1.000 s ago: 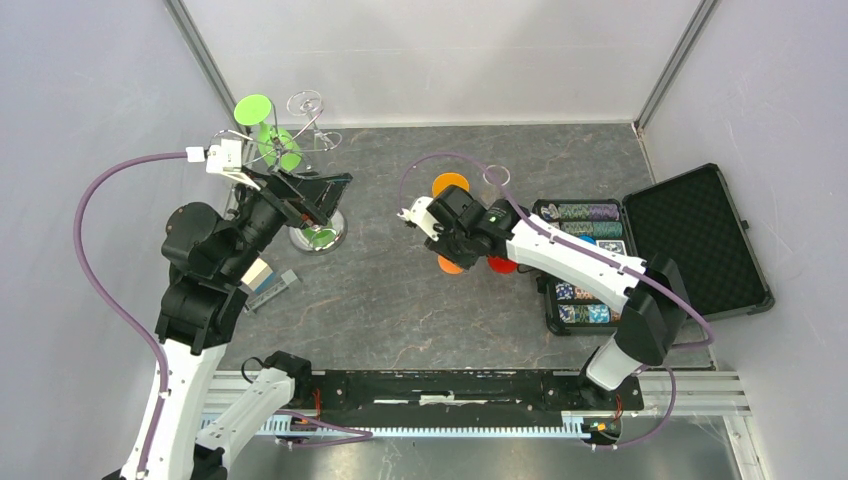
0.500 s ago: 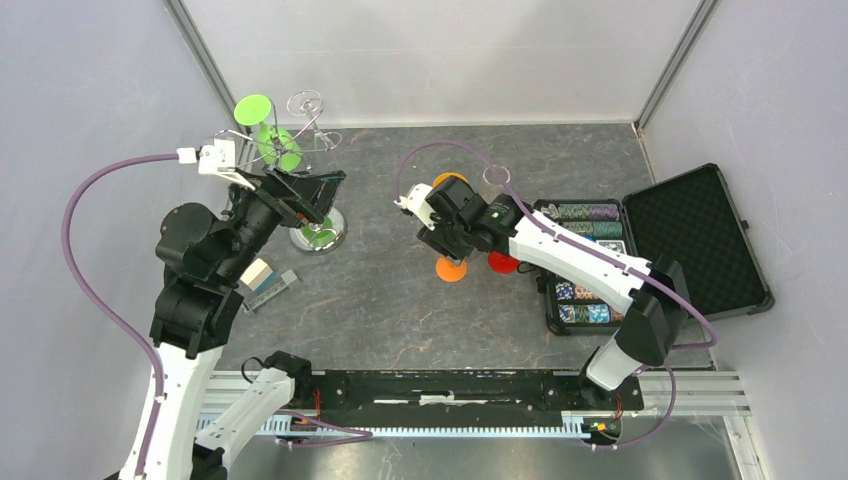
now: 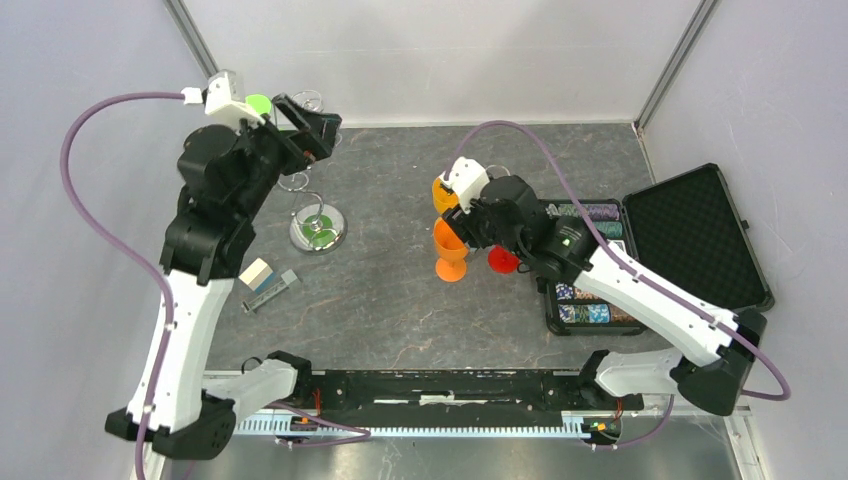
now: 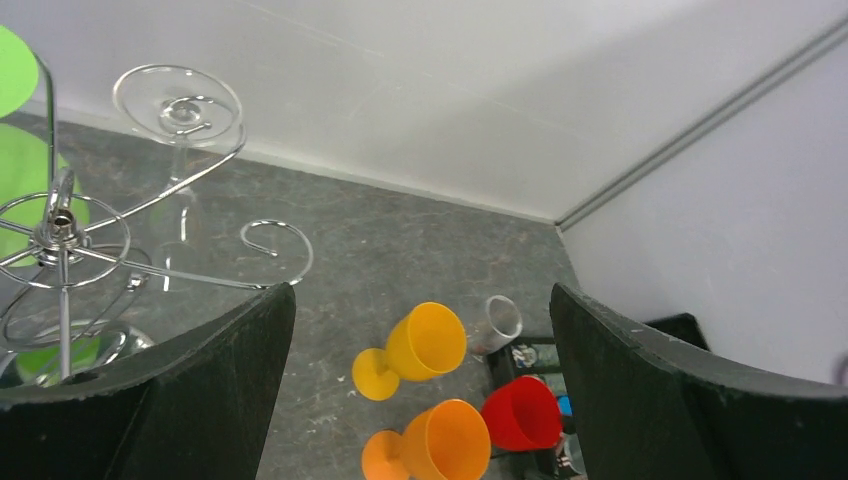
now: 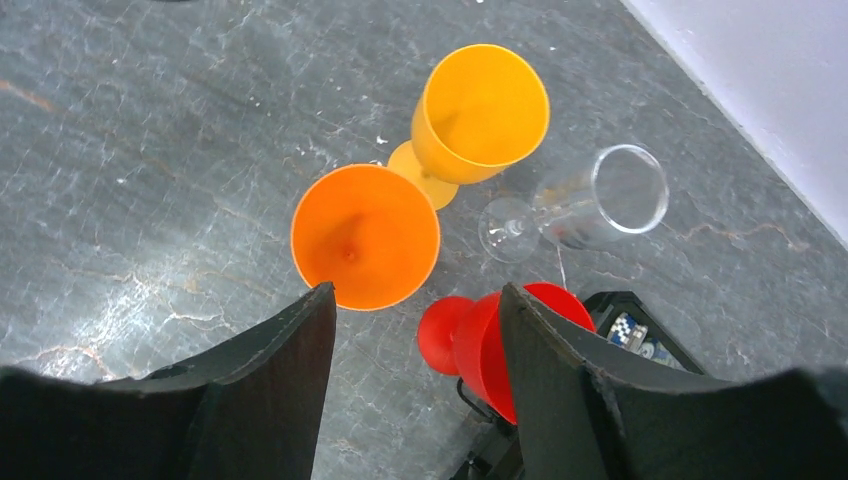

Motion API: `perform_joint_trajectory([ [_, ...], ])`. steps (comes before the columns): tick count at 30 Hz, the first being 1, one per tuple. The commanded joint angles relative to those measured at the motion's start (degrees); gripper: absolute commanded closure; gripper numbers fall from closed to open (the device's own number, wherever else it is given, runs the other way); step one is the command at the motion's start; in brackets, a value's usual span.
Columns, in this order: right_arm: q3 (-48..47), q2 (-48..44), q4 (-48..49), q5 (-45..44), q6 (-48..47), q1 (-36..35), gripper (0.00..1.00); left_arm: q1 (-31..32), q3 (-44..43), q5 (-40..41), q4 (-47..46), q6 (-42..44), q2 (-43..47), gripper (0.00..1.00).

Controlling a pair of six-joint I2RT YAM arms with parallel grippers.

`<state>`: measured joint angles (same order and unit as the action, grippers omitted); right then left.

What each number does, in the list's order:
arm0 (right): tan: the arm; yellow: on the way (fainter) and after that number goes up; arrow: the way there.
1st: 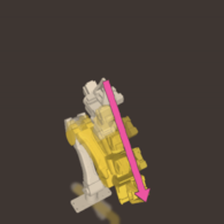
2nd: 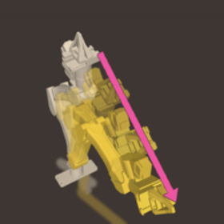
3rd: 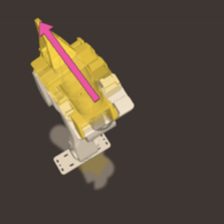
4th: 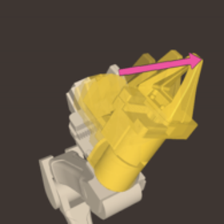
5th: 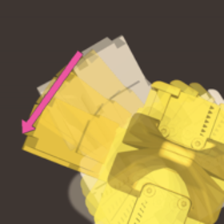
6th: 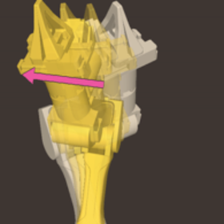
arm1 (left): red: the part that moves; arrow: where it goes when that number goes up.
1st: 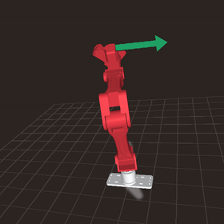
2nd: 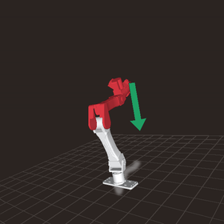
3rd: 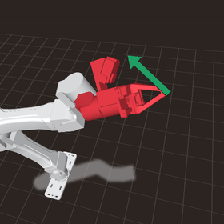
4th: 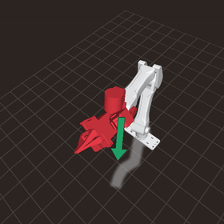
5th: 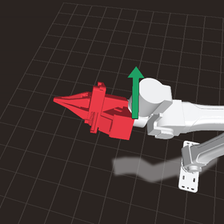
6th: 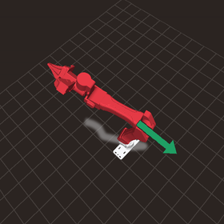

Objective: Take the wine glass off the wine glass rack

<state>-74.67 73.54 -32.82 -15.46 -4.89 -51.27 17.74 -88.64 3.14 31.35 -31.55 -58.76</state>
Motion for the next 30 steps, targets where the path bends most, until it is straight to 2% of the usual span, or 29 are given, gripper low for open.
perform_joint_trajectory([
  [1,3.76,-4.03,5.72,-3.78,1.86,0.38,0.34,-0.93,-5.97,6.47,4.65,3.16,-4.89,0.00],
  [2,4.48,-4.50,6.12,-3.78,1.90,0.33,0.34,-1.60,-6.96,6.64,5.03,3.12,-6.32,0.02],
  [4,5.66,-5.27,6.35,-3.71,2.02,0.47,0.34,-4.80,-9.39,5.10,5.89,3.03,-8.74,0.16],
  [7,7.00,-6.06,6.32,-4.03,2.07,0.77,0.34,-13.21,-11.41,-2.31,5.64,0.46,-11.52,0.29],
  [11,8.31,-6.97,6.38,-3.89,2.12,0.99,0.35,-25.71,-11.29,-13.82,3.69,-3.58,-14.33,0.31],
  [15,9.30,-7.46,7.20,-3.39,2.41,1.16,0.35,-32.21,-11.07,-20.91,2.58,-6.09,-18.54,0.34],
  [19,9.56,-7.44,7.31,-2.77,2.84,1.25,0.36,-35.71,-9.37,-25.72,0.28,-9.18,-21.59,0.47],
  [25,10.16,-7.10,7.59,-2.38,3.21,1.22,0.36,-36.85,-4.62,-28.64,-6.03,-14.92,-22.49,0.47],
  [30,10.27,-6.74,7.55,-1.96,3.51,1.26,0.36,-36.90,-4.02,-34.69,-11.29,-19.19,-24.90,0.46],
])
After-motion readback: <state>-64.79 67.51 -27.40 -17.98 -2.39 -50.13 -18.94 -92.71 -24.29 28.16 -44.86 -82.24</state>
